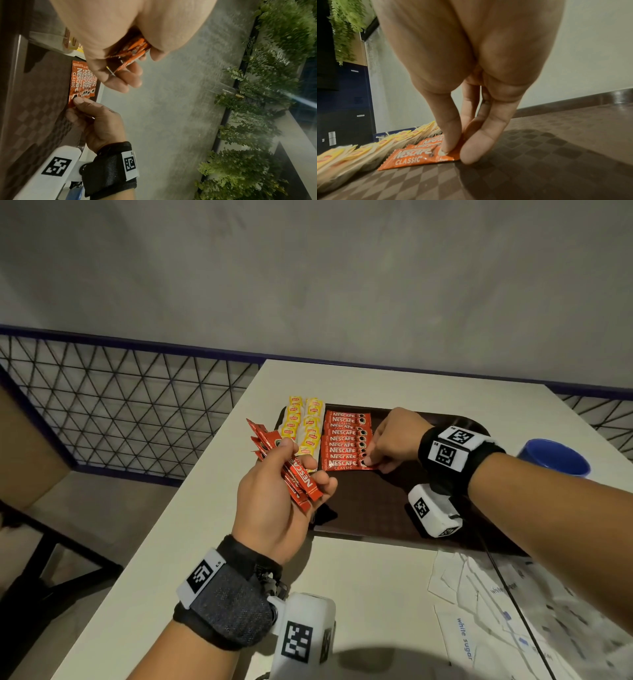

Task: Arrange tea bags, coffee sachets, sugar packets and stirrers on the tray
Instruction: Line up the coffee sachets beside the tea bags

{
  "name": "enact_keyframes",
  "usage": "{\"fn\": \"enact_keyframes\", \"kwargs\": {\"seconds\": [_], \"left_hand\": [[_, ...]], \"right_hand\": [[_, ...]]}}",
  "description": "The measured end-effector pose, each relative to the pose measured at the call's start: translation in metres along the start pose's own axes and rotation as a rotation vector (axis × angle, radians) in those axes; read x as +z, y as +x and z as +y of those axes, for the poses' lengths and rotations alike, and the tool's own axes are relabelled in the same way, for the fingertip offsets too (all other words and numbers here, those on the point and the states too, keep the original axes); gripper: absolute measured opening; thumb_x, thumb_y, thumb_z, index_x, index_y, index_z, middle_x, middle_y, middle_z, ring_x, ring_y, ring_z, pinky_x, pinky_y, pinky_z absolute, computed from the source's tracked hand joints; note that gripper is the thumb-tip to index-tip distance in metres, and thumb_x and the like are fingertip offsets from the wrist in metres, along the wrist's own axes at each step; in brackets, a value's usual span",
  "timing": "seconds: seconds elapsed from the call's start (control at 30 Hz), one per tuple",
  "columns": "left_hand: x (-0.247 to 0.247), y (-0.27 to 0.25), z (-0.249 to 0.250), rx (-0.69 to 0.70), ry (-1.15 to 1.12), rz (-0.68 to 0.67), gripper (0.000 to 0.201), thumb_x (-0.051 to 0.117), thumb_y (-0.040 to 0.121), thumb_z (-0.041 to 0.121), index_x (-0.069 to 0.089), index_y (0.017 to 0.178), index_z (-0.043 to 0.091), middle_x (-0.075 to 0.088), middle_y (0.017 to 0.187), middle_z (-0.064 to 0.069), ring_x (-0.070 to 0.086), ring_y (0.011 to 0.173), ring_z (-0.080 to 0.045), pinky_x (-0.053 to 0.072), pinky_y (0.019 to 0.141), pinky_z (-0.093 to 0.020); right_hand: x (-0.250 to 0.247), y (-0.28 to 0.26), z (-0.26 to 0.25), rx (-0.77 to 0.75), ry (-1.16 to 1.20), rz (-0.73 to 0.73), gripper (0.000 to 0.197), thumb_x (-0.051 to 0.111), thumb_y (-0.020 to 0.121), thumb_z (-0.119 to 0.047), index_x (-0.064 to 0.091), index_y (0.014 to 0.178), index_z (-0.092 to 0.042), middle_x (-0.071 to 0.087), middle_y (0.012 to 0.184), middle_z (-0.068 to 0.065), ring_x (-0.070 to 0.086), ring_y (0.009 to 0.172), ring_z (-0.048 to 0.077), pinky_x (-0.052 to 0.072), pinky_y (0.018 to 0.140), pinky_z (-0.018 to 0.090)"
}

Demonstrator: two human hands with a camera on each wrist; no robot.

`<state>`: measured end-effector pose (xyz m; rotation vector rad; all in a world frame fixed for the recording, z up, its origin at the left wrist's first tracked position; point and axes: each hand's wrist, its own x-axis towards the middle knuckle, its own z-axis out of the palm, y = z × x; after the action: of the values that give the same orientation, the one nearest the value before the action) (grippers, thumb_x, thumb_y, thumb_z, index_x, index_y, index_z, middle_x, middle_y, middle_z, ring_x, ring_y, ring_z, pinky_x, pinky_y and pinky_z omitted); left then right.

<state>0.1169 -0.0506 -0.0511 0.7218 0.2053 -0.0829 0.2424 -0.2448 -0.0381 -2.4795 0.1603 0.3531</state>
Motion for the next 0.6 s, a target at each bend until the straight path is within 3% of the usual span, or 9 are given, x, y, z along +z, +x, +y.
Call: {"fn": "enact_keyframes", "kwargs": {"seconds": [0.43, 0.5, 0.6], "left_hand": [[0.0014, -0.0036, 0.0005, 0.014, 0.011, -0.01, 0.019, 0.052, 0.107, 0.026, 0.063, 0.1, 0.011, 0.057, 0.075, -0.009, 0.054, 0.061, -0.022, 0.056, 0.066, -0.038], [0.0018, -0.0038, 0.0009, 0.011, 0.009, -0.008, 0.019, 0.052, 0.107, 0.026, 0.062, 0.102, 0.011, 0.057, 0.074, -0.009, 0.054, 0.061, -0.022, 0.056, 0.065, -0.038], [0.0024, -0.0047, 0.0014, 0.01, 0.011, -0.012, 0.018, 0.052, 0.107, 0.026, 0.062, 0.102, 0.011, 0.057, 0.074, -0.009, 0.054, 0.061, -0.022, 0.056, 0.065, -0.038]], "right_hand": [[-0.0021, -0.0053, -0.0049, 0.069, -0.026, 0.026, 0.024, 0.091, 0.075, -0.009, 0.076, 0.094, -0.004, 0.08, 0.081, 0.006, 0.079, 0.068, 0.02, 0.066, 0.075, 0.036], [-0.0022, -0.0085, -0.0068, 0.081, -0.05, 0.019, 0.022, 0.09, 0.076, -0.01, 0.076, 0.091, -0.004, 0.079, 0.078, 0.004, 0.077, 0.063, 0.015, 0.064, 0.065, 0.027], [-0.0031, -0.0093, -0.0054, 0.066, -0.083, 0.022, 0.017, 0.088, 0.079, -0.012, 0.073, 0.084, -0.007, 0.073, 0.072, 0.0, 0.067, 0.045, 0.003, 0.046, 0.04, 0.013]]}}
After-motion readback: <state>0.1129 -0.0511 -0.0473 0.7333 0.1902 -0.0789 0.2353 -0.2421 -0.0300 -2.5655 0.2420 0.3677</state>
